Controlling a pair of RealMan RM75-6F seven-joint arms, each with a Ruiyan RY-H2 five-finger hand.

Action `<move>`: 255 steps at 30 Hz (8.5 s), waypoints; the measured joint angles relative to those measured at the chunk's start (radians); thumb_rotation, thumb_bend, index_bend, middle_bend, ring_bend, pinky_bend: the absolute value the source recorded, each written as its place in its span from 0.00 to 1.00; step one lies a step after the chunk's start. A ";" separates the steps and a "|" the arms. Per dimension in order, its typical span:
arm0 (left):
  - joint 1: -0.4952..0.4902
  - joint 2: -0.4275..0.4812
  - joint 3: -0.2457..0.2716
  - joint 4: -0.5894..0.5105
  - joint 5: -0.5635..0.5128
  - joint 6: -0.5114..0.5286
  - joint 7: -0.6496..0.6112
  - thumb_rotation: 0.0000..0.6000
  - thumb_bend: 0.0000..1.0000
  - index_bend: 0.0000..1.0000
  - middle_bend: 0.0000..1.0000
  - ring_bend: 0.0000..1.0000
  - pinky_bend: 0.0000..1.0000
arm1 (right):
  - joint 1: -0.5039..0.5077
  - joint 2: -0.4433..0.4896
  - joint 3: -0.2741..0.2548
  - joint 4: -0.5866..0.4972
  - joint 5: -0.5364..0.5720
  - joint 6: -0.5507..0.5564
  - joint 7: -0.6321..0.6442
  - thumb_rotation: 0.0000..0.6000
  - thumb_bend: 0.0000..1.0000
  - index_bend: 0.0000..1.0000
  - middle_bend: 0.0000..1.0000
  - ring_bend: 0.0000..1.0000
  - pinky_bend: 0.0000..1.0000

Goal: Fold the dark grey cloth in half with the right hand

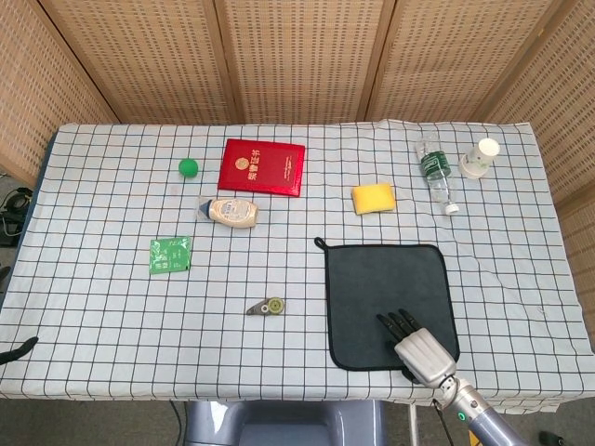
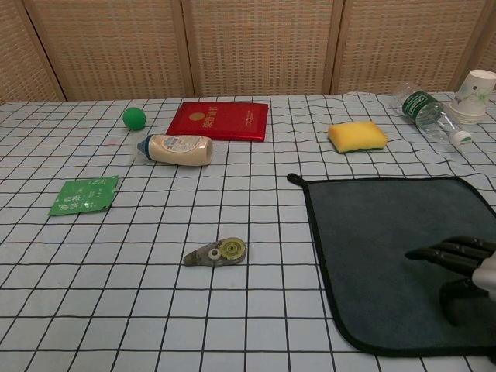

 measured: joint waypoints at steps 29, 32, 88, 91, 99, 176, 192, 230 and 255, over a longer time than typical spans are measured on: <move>-0.002 -0.005 0.002 -0.001 -0.001 -0.003 0.010 1.00 0.00 0.00 0.00 0.00 0.00 | 0.023 -0.008 0.015 0.020 0.016 0.046 0.112 1.00 0.66 0.59 0.03 0.00 0.00; -0.002 -0.005 0.001 -0.001 -0.003 -0.003 0.009 1.00 0.00 0.00 0.00 0.00 0.00 | 0.035 -0.008 0.033 0.011 0.029 0.045 0.117 1.00 0.67 0.60 0.03 0.00 0.00; -0.059 -0.016 -0.037 0.042 -0.145 -0.129 -0.010 1.00 0.00 0.00 0.00 0.00 0.00 | 0.389 -0.203 0.357 0.252 0.729 -0.241 -0.166 1.00 0.67 0.66 0.05 0.00 0.00; -0.060 -0.015 -0.038 0.043 -0.147 -0.130 -0.010 1.00 0.00 0.00 0.00 0.00 0.00 | 0.392 -0.202 0.357 0.259 0.738 -0.237 -0.165 1.00 0.67 0.66 0.05 0.00 0.00; -0.061 -0.016 -0.037 0.042 -0.146 -0.129 -0.008 1.00 0.00 0.00 0.00 0.00 0.00 | 0.393 -0.193 0.342 0.269 0.746 -0.233 -0.161 1.00 0.67 0.66 0.05 0.00 0.00; -0.056 -0.017 -0.023 0.025 -0.113 -0.105 0.010 1.00 0.00 0.00 0.00 0.00 0.00 | 0.190 -0.035 0.074 0.229 0.204 0.086 0.039 1.00 0.45 0.50 0.00 0.00 0.00; -0.057 -0.017 -0.021 0.025 -0.110 -0.107 0.008 1.00 0.00 0.00 0.00 0.00 0.00 | 0.190 -0.114 0.066 0.379 0.151 0.092 0.017 1.00 0.58 0.55 0.00 0.00 0.00; -0.060 -0.019 -0.021 0.024 -0.117 -0.114 0.013 1.00 0.00 0.00 0.00 0.00 0.00 | 0.252 -0.160 0.262 0.493 0.403 -0.088 0.155 1.00 0.64 0.63 0.05 0.00 0.04; -0.061 -0.021 -0.021 0.021 -0.121 -0.114 0.019 1.00 0.00 0.00 0.00 0.00 0.00 | 0.277 -0.234 0.309 0.628 0.450 -0.082 0.204 1.00 0.00 0.07 0.00 0.00 0.05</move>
